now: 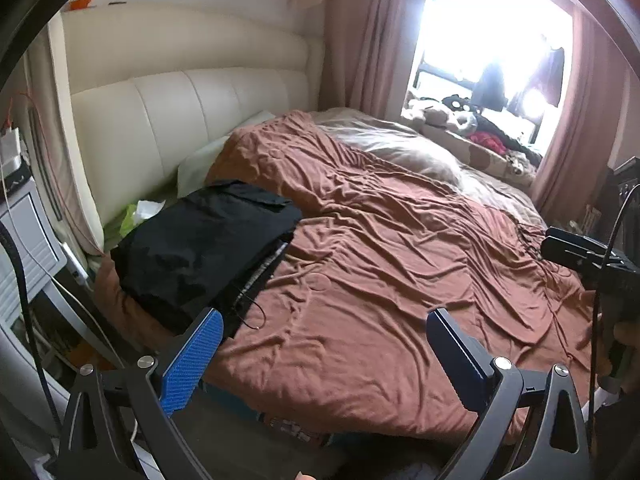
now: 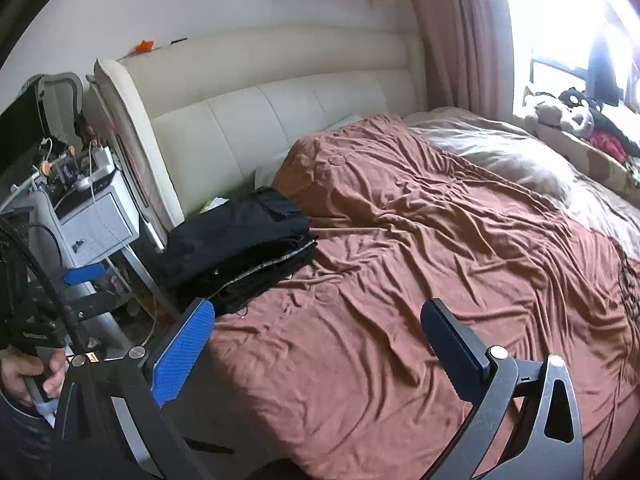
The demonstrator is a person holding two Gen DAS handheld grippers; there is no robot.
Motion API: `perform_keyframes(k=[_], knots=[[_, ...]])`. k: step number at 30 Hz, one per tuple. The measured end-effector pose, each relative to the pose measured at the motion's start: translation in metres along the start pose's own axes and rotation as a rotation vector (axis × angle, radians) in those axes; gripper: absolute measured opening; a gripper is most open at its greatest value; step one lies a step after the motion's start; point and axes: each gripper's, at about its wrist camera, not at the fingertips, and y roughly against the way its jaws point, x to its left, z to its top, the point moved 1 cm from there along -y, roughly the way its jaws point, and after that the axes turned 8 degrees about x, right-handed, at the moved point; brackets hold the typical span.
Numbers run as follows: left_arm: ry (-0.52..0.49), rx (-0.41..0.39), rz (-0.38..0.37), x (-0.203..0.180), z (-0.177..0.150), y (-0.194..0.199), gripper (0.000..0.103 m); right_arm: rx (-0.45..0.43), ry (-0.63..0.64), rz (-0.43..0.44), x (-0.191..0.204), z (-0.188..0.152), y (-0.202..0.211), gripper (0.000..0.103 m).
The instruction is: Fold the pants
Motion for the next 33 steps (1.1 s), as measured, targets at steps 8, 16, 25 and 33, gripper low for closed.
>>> perform_keyframes(k=[8, 16, 25, 33], knots=[[-0.035, -0.024, -0.031, -0.028, -0.025, 0.026, 0.102, -0.031, -0.024, -0.03, 0.008, -0.037, 0.06, 0.103], [-0.077, -0.072, -0.057, -0.057, -0.05, 0.059, 0.102, -0.06, -0.045, -0.078, 0.013, -0.076, 0.108, 0.103], [-0.135, -0.125, -0.081, -0.086, -0.086, 0.09, 0.102, -0.096, -0.049, -0.161, 0.027, -0.124, 0.152, 0.103], [-0.18, -0.142, -0.099, -0.107, -0.117, 0.115, 0.102, -0.12, -0.074, -0.214, 0.043, -0.166, 0.181, 0.103]])
